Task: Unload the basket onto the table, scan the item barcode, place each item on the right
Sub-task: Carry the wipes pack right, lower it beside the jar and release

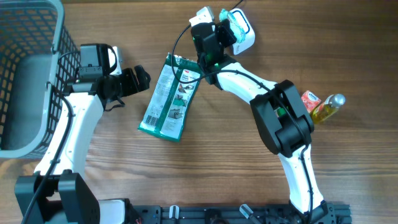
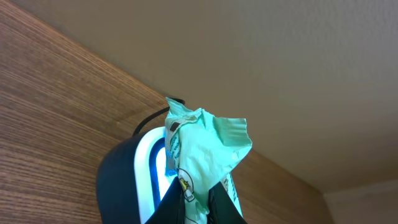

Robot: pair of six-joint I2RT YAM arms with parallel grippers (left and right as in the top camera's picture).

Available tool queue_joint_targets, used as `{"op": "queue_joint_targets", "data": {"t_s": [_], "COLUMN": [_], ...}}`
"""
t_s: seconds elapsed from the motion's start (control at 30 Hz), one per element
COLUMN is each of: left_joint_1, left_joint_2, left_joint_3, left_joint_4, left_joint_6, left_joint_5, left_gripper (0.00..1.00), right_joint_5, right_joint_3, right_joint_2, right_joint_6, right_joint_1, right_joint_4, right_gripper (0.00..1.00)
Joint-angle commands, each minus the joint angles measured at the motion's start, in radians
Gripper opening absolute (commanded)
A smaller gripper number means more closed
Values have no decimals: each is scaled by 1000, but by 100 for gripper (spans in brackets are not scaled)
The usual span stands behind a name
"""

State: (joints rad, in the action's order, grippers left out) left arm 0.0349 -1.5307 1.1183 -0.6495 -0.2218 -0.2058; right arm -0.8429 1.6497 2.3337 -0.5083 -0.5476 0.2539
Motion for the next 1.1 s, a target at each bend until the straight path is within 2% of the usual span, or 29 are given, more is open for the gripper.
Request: {"op": "queue_joint_targets", "data": {"t_s": [0.0,0.13,0.27,0.4,0.53,0.63,0.73,0.87,1.07], "left_joint_1": [7,7,7,7,7,7,7,7,7], "left_joint_2": [10,10,10,10,10,10,10,10,10], "left_joint_3": [8,8,8,8,8,8,8,8,8], "left_joint_4": [4,4,4,4,4,4,4,4,4], "left_joint_6": [2,2,2,2,2,2,2,2,2], "left_joint_5": [17,17,17,17,17,17,17,17,17], "left_gripper": [100,100,100,100,100,100,100,100,100], "right_joint_5": [1,7,105,365,779,961,953,939,708], "right_joint_3": [11,11,11,11,10,-42,-162,-327,-404], "right_joint_2": [-89,-257,-448,-573,-592,-573,-566,-566,-566], "right_joint_6": [37,43,131,344,552,636,668,671,753], "right_joint_1": [15,7,-7,18,79,115,117,117,117], "right_joint_4": [-6,-73,-360,-790,-1192,-1377,-1415,-1286,-1214], "right_gripper": [4,4,4,4,4,4,4,4,4]}}
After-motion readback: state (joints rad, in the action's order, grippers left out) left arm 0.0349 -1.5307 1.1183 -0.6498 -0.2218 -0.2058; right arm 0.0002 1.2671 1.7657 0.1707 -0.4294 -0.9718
